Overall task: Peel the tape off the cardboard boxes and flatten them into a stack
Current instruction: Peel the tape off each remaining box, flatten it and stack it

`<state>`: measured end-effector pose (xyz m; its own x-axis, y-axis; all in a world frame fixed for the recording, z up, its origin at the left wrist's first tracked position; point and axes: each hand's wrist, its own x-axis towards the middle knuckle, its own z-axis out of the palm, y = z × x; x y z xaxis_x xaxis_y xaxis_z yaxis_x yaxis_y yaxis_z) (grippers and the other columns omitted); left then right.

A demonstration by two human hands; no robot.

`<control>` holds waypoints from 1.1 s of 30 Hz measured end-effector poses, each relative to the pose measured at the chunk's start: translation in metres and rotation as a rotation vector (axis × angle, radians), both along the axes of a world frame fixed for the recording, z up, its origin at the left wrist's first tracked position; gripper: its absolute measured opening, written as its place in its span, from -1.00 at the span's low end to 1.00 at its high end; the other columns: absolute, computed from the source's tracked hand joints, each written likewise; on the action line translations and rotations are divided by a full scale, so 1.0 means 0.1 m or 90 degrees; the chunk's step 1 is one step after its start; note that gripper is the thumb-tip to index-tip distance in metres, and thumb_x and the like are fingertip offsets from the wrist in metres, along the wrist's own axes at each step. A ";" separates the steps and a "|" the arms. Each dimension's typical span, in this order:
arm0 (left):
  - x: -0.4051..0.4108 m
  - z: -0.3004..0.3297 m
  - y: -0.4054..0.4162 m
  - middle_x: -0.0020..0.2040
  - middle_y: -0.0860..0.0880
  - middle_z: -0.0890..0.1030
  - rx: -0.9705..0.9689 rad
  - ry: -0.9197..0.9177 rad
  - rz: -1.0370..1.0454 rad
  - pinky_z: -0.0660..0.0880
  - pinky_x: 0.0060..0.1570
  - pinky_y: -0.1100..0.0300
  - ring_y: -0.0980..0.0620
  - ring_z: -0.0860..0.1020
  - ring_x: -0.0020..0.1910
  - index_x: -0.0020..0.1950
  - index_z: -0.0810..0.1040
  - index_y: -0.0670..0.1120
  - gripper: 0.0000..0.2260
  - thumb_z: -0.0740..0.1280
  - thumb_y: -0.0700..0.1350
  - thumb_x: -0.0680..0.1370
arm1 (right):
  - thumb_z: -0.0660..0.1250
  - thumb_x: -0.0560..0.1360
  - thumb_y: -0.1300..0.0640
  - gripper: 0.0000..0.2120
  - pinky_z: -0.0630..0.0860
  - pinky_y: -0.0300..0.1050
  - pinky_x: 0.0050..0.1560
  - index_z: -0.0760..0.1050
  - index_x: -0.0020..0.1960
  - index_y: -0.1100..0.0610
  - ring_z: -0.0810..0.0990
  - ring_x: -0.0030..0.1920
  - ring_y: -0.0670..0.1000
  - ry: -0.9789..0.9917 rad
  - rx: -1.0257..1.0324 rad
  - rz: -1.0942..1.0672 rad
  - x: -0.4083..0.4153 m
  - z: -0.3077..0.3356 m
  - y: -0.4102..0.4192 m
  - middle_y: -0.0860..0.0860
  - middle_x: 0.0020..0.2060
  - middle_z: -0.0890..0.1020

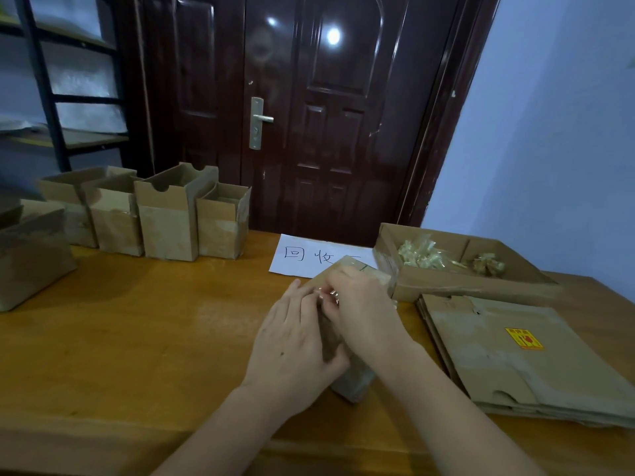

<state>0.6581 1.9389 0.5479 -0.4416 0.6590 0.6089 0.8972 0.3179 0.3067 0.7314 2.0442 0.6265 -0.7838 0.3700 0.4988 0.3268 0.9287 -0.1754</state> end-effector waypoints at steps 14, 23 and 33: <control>-0.14 -0.03 -0.05 0.52 -0.02 0.41 -0.011 0.033 -0.035 0.10 0.54 0.09 -0.02 0.11 0.64 0.37 0.38 -0.02 -0.45 0.26 0.28 0.50 | 0.39 0.52 0.12 -0.95 0.45 -0.13 -0.03 0.62 -0.11 0.07 0.52 -0.09 -0.07 0.004 -0.252 -0.022 -0.09 0.03 0.12 -0.09 -0.12 0.57; -0.18 0.00 -0.03 0.55 -0.01 0.38 -0.026 0.036 -0.047 0.12 0.60 -0.01 -0.02 0.08 0.65 0.37 0.38 -0.02 -0.47 0.22 0.25 0.50 | 0.39 0.57 0.11 -0.88 0.44 -0.28 -0.06 0.66 -0.12 -0.01 0.52 -0.11 -0.18 -0.029 -0.241 0.078 -0.06 0.08 0.17 -0.14 -0.18 0.58; -0.17 -0.03 0.00 0.54 -0.03 0.40 -0.024 0.038 -0.047 0.05 0.56 0.10 -0.01 0.10 0.64 0.36 0.40 -0.03 -0.47 0.32 0.23 0.49 | 0.41 0.48 0.09 -0.79 0.48 0.07 0.14 0.58 -0.32 0.10 0.51 -0.02 0.05 0.003 -0.202 -0.045 -0.13 -0.01 0.09 -0.07 -0.24 0.59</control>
